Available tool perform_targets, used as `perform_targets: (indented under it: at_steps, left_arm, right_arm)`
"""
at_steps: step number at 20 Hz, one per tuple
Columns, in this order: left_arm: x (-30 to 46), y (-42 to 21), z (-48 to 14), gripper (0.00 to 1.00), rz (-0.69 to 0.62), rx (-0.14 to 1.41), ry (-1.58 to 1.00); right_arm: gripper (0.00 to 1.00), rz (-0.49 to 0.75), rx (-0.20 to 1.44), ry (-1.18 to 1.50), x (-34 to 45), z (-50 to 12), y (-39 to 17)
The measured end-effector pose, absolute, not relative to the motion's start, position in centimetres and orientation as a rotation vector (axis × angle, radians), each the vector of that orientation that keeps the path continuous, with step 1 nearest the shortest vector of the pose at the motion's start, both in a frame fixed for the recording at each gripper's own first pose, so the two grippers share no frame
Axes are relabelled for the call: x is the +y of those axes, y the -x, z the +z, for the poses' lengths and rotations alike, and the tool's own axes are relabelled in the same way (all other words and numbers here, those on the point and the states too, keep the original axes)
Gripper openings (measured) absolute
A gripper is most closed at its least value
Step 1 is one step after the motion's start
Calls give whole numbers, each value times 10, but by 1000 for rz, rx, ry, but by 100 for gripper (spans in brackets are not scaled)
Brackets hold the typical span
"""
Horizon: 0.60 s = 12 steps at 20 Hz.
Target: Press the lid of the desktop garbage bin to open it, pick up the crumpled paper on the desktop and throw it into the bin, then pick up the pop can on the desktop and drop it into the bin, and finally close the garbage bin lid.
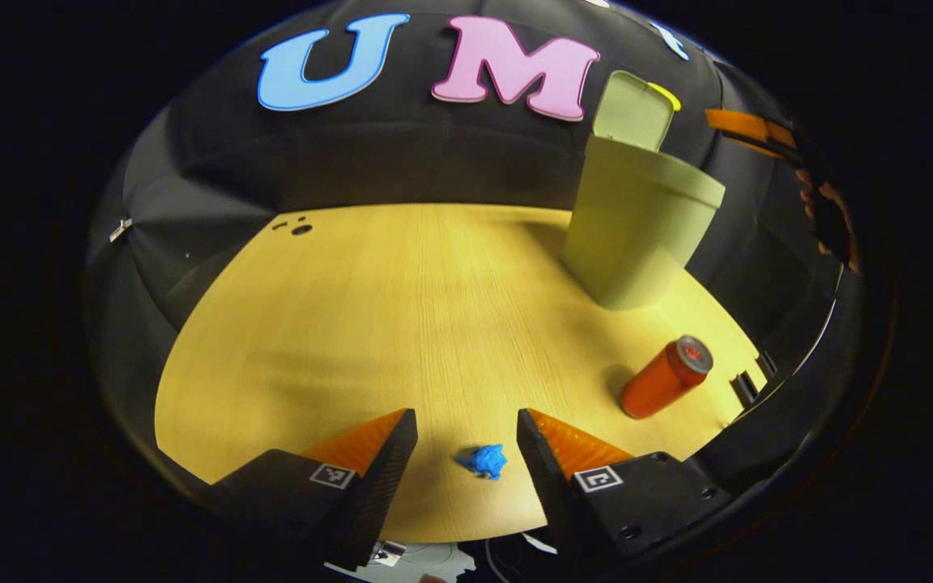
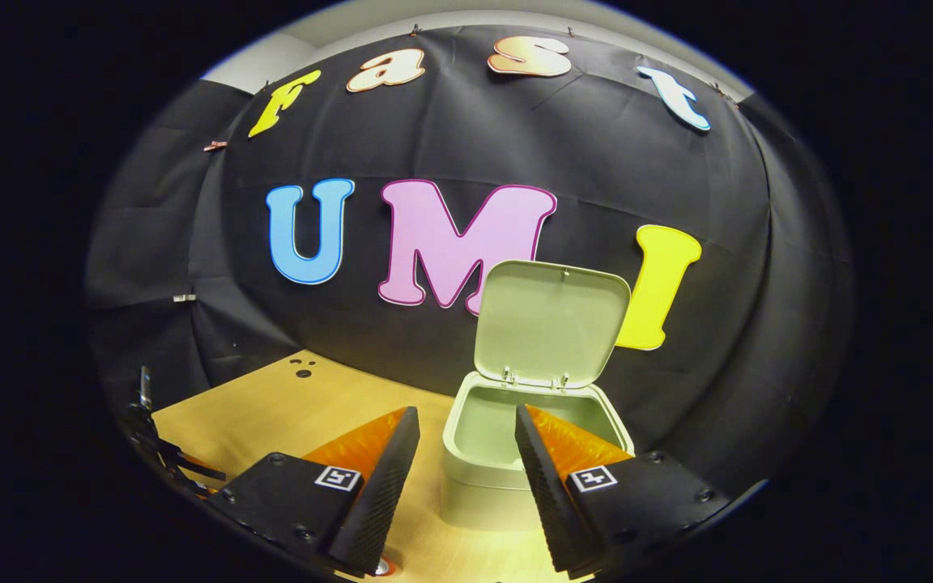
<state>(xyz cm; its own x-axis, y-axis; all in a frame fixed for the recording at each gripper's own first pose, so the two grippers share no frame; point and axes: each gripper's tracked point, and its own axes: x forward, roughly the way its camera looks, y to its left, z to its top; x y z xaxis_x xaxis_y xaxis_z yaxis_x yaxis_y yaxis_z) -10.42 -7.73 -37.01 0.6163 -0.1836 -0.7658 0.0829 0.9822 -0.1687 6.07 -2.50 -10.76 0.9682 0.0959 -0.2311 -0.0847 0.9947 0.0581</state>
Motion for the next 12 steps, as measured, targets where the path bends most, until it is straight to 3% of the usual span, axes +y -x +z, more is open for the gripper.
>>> perform_targets:
  at_steps: [3, 10, 12]
  left_arm:
    - [-84, 113, -394, 76, -175, 949, 111]
    - [-98, 124, -432, 74, -220, 1044, 76]
    - [-98, 124, -438, 65, -216, 1051, 61]
  right_arm:
    - [78, 89, 250, -38, -28, -109, -54]
    - [78, 62, 275, -37, -40, -110, -41]
    - [78, 58, 281, -28, -42, -111, -38]
